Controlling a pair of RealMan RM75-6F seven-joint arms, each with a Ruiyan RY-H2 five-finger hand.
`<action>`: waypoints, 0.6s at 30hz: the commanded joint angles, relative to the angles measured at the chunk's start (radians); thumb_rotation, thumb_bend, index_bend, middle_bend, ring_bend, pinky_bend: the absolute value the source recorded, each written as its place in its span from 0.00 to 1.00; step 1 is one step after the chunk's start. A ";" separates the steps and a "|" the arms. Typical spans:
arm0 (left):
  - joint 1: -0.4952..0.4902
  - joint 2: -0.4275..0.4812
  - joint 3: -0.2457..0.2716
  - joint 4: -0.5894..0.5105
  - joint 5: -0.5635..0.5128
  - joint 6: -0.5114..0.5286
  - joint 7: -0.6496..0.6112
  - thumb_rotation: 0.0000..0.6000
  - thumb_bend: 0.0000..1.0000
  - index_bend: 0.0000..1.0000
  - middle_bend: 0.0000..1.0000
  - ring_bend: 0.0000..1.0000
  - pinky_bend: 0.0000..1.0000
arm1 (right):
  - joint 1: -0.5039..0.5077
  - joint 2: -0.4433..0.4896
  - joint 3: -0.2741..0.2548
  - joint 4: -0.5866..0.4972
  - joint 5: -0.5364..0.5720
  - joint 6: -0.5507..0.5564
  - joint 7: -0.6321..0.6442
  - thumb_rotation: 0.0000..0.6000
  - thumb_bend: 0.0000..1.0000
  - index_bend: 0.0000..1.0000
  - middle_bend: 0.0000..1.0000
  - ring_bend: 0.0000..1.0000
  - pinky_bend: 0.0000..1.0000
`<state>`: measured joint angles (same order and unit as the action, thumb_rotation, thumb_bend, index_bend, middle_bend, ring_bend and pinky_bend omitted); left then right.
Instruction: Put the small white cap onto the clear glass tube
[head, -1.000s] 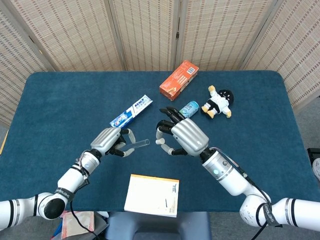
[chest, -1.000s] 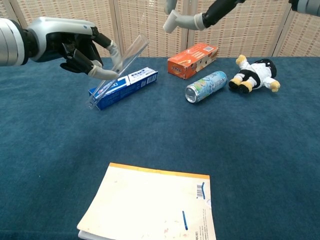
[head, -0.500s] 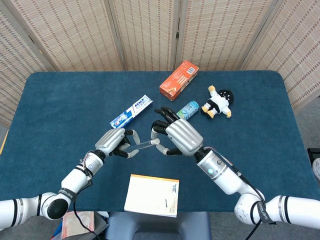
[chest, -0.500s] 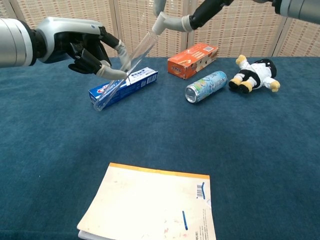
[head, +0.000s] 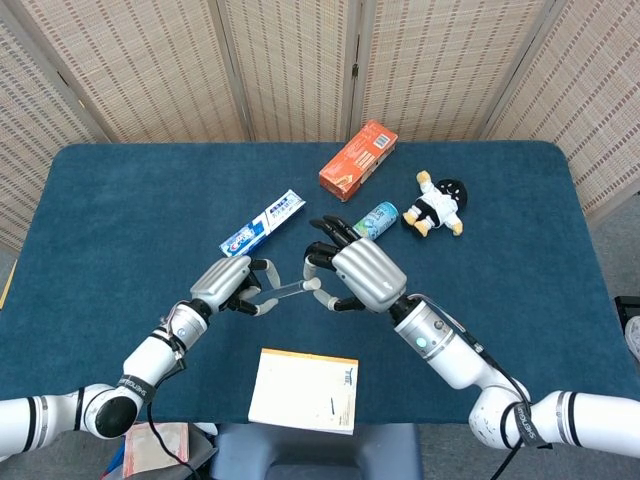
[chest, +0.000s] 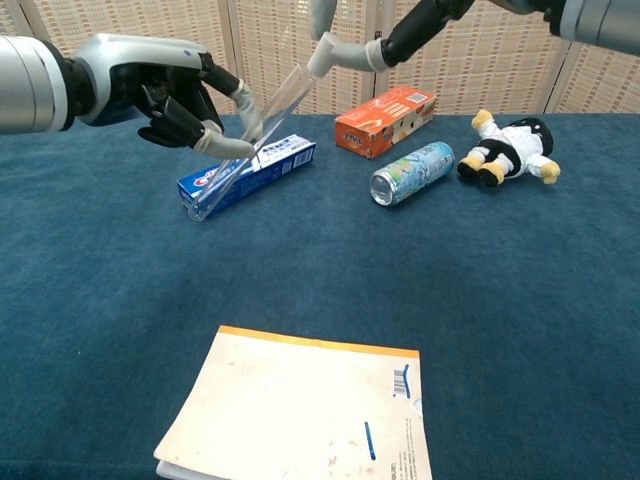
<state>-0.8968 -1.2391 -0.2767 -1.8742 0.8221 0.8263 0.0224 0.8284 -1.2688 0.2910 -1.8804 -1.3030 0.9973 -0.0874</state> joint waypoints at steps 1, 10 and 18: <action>-0.004 -0.002 0.002 0.002 -0.003 0.000 0.004 1.00 0.39 0.56 1.00 0.97 0.96 | 0.003 -0.001 -0.001 0.002 0.003 -0.003 0.000 1.00 0.51 0.73 0.35 0.05 0.00; -0.014 -0.008 0.005 0.004 -0.014 0.002 0.009 1.00 0.39 0.56 1.00 0.97 0.96 | 0.015 -0.011 -0.002 0.009 0.016 -0.012 -0.007 1.00 0.51 0.73 0.35 0.05 0.00; -0.018 -0.012 0.003 0.007 -0.013 -0.001 -0.001 1.00 0.39 0.56 1.00 0.97 0.96 | 0.025 -0.030 -0.006 0.027 0.017 -0.014 -0.013 1.00 0.52 0.73 0.35 0.05 0.00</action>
<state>-0.9146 -1.2503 -0.2736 -1.8673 0.8093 0.8260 0.0223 0.8525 -1.2979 0.2849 -1.8544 -1.2854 0.9826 -0.0997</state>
